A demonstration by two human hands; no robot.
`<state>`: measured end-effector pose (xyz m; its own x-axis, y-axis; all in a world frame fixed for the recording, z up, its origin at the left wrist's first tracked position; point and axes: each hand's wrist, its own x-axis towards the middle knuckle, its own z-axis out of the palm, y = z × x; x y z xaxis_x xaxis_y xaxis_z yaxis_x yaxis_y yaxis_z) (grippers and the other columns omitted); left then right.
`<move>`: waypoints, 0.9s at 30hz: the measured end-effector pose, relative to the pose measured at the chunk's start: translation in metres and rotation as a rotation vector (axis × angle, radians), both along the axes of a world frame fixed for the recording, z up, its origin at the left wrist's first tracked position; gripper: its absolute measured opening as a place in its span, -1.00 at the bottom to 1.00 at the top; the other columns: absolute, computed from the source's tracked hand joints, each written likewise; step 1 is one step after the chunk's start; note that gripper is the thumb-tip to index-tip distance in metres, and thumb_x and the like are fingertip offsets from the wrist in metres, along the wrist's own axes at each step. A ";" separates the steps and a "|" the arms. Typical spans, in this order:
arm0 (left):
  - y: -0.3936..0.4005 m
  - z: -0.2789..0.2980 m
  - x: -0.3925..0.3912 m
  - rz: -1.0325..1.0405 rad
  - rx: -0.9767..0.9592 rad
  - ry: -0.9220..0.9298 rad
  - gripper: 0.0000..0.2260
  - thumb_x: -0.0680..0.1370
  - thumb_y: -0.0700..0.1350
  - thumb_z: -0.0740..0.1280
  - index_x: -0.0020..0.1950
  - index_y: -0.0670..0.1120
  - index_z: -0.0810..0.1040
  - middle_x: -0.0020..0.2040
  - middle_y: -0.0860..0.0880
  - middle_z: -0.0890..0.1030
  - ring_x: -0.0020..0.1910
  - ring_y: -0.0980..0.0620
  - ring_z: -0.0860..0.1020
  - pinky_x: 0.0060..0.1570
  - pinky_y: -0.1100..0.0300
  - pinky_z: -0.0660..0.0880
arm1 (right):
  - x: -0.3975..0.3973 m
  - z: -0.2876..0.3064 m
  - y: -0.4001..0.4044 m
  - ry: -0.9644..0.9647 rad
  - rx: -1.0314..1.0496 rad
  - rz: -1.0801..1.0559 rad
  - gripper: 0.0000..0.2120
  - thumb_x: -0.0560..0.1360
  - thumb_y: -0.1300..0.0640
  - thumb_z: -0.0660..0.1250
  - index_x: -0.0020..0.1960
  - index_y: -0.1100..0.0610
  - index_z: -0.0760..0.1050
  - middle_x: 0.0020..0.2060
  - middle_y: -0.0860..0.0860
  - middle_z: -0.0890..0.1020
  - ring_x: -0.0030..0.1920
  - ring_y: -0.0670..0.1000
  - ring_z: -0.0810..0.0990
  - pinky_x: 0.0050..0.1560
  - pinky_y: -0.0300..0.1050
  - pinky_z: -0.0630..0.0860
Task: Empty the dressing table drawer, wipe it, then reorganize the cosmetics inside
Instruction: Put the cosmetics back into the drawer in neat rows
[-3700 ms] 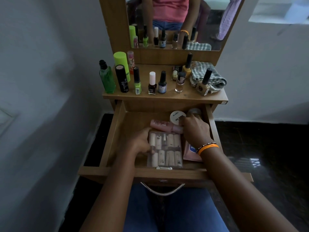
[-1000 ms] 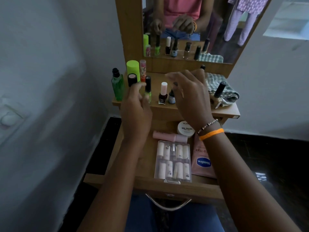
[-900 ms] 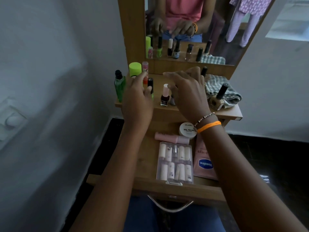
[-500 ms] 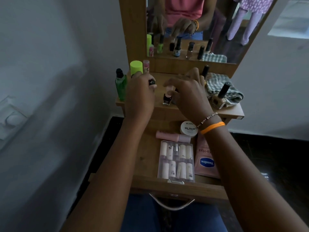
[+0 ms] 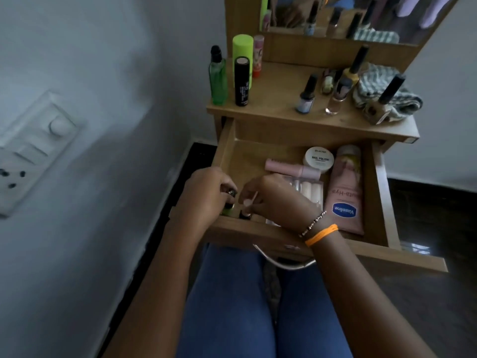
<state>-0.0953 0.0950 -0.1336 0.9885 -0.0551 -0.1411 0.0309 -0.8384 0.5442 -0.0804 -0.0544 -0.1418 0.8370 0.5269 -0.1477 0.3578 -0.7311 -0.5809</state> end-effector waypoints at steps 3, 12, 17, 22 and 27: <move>0.007 -0.003 -0.004 0.019 0.015 -0.009 -0.88 0.44 -0.27 0.39 -0.11 -0.11 0.69 -0.20 0.06 0.52 -0.13 0.09 0.50 -0.11 0.28 0.37 | -0.002 -0.002 0.007 -0.015 0.022 0.008 -0.87 0.37 0.28 0.40 -0.10 0.14 0.62 -0.12 0.06 0.68 -0.10 0.04 0.63 -0.06 -0.07 0.55; 0.011 0.003 -0.003 0.054 0.065 0.211 -0.75 0.47 -0.16 0.41 0.15 -0.02 0.62 0.08 -0.01 0.61 -0.03 0.08 0.52 -0.13 0.30 0.33 | -0.002 -0.003 0.012 0.001 0.097 0.016 -0.84 0.35 0.32 0.42 -0.09 0.15 0.62 -0.13 0.04 0.68 -0.15 0.01 0.64 -0.08 -0.10 0.57; 0.012 0.012 -0.003 0.036 0.017 0.262 -0.68 0.48 -0.14 0.41 0.24 -0.05 0.57 0.18 -0.06 0.60 0.12 0.01 0.55 0.06 0.22 0.44 | 0.000 -0.006 0.009 0.064 0.095 0.032 -0.81 0.36 0.31 0.43 -0.05 0.16 0.61 -0.11 0.03 0.69 -0.10 -0.03 0.66 -0.03 -0.12 0.58; 0.018 0.019 -0.004 0.094 -0.138 0.071 -0.69 0.46 -0.13 0.42 0.20 -0.06 0.57 -0.02 0.02 0.56 -0.19 0.20 0.47 -0.12 0.27 0.35 | 0.014 0.014 0.000 0.025 0.056 -0.004 -0.72 0.42 0.29 0.39 0.12 0.13 0.55 -0.01 0.01 0.65 -0.06 -0.04 0.65 -0.02 -0.17 0.59; 0.012 0.048 0.029 0.237 -0.308 -0.173 -0.87 0.50 -0.07 0.37 0.02 -0.06 0.60 -0.10 0.00 0.59 -0.13 0.04 0.53 -0.16 0.16 0.38 | 0.049 0.054 -0.006 -0.231 0.218 -0.161 -0.84 0.45 0.23 0.37 0.03 0.12 0.59 -0.15 -0.03 0.64 -0.17 -0.08 0.61 -0.15 -0.32 0.51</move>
<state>-0.0659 0.1070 -0.0858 0.9866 0.1623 0.0153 0.0893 -0.6165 0.7823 -0.0314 -0.0602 -0.0875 0.9099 0.3841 0.1568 0.3886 -0.6564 -0.6466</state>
